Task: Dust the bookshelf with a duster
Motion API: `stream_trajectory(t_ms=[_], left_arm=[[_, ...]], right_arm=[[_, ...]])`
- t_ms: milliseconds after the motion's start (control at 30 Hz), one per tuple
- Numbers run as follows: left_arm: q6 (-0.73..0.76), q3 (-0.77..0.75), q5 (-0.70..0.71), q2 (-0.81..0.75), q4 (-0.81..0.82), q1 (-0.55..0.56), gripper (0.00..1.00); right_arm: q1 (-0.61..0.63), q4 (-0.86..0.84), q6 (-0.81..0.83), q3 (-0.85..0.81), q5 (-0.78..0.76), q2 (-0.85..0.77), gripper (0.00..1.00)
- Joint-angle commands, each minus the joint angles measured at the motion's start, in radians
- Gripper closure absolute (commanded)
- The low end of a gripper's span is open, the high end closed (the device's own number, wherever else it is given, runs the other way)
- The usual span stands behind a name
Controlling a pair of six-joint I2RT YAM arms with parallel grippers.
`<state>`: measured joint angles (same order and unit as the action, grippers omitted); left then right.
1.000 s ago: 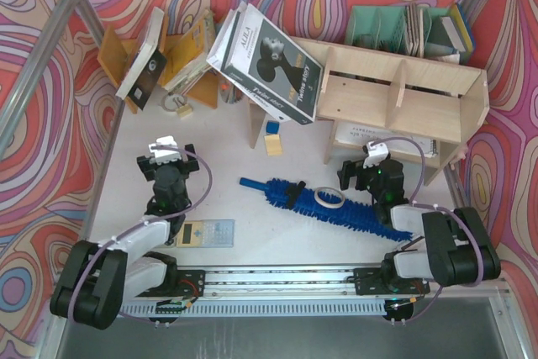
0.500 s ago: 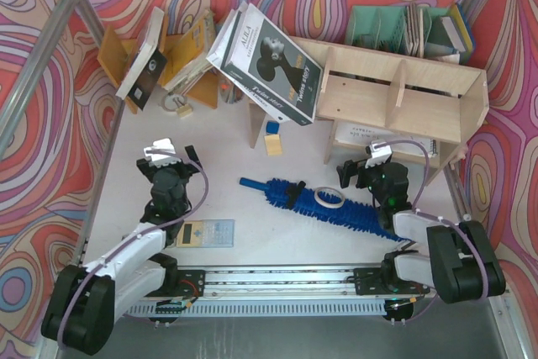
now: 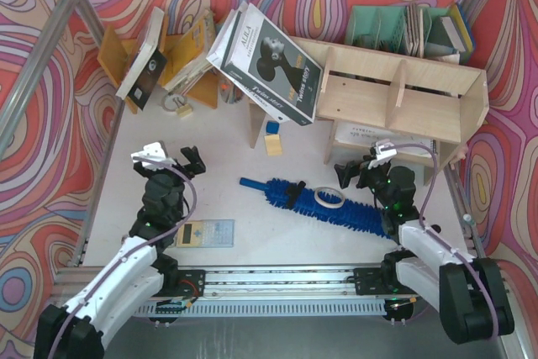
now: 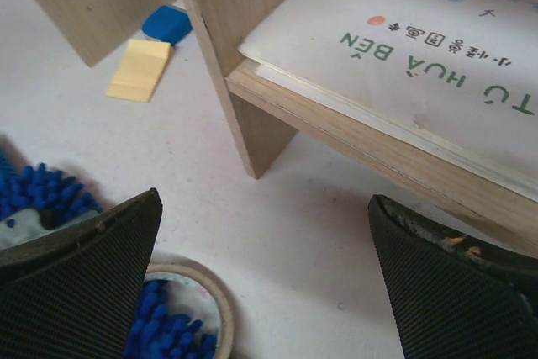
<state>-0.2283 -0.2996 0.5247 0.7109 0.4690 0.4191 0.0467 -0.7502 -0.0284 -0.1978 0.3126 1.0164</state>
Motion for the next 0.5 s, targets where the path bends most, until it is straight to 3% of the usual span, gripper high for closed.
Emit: stream_trajectory(t_ms=[0,167,267,367,467], left_arm=[[-0.104,-0.015,-0.006,-0.067,-0.112,0.004,0.01],[-0.194,-0.013,0.05,-0.119,-0.171,0.003,0.02],[-0.34,-0.031,0.159,-0.148,-0.281,0.003,0.02],[-0.499,-0.073,0.266,-0.173,-0.462,0.003,0.02],[-0.507,-0.08,0.245,-0.208,-0.508,0.003,0.02]], right_arm=[[0.008,0.115,-0.107,-0.039,0.042,-0.084,0.01],[0.01,0.215,-0.263,-0.066,0.062,-0.172,0.01],[0.009,0.281,-0.348,-0.109,0.151,-0.197,0.01],[0.009,0.24,-0.499,-0.077,0.172,-0.229,0.01],[0.009,0.135,-0.554,-0.037,0.249,-0.27,0.01]])
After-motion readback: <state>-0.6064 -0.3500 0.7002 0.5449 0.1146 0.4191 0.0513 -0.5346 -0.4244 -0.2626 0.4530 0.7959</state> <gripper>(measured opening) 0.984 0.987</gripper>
